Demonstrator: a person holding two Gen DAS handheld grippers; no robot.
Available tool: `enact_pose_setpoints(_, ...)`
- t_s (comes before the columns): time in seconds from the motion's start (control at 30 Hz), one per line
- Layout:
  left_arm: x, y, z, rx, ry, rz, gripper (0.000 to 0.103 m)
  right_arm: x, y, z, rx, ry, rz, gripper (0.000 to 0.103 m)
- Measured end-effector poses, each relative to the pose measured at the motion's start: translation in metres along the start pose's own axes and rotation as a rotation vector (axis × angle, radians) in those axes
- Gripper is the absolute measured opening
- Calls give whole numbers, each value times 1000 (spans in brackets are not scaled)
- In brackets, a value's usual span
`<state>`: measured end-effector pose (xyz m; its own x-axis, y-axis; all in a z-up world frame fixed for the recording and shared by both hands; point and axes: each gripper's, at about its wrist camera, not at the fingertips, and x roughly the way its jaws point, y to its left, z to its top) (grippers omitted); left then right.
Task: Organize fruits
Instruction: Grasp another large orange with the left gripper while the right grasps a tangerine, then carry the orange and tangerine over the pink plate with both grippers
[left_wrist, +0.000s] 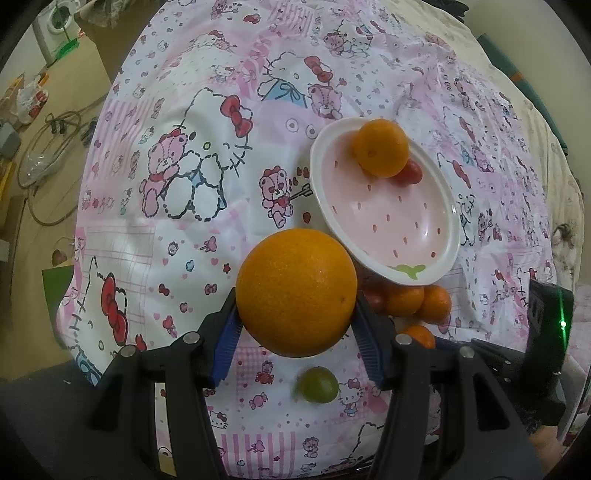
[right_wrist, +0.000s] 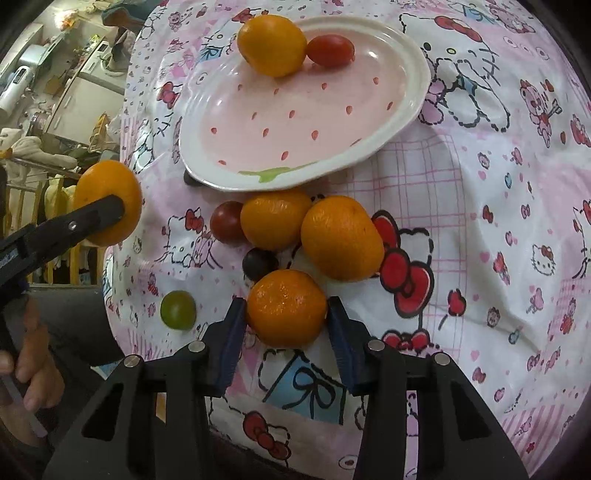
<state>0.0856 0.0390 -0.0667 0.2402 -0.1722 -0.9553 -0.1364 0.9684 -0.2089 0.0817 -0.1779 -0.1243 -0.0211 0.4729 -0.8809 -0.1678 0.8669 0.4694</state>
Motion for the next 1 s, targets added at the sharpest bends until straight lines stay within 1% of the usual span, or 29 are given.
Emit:
enact_pose_setpoints(0.17,2,-2,-1,2,1,9,53,-11,-2,-7,-12,-16,18,46)
enact_pose_setpoints(0.37,4,-8,-1,11,-2,18,53,-25,-11,-12,9,-42,40,46)
enact_pose_setpoints(0.6,6,-21,1,22,-17,20,53,-51,-21,-20,9,-95,55,46)
enact_pose_setpoints(0.77,5,-35,1,71,-41,43,53,-75,-28,-22,18,-167,54,46)
enact_pose_setpoints(0.93,6,-38,0,91,-50,65,53,-103,-33,-19,17,-271,50,46)
enact_pose_setpoints(1.0,5,-38,0,96,-59,66,53,-115,-32,-16,10,-328,48,46)
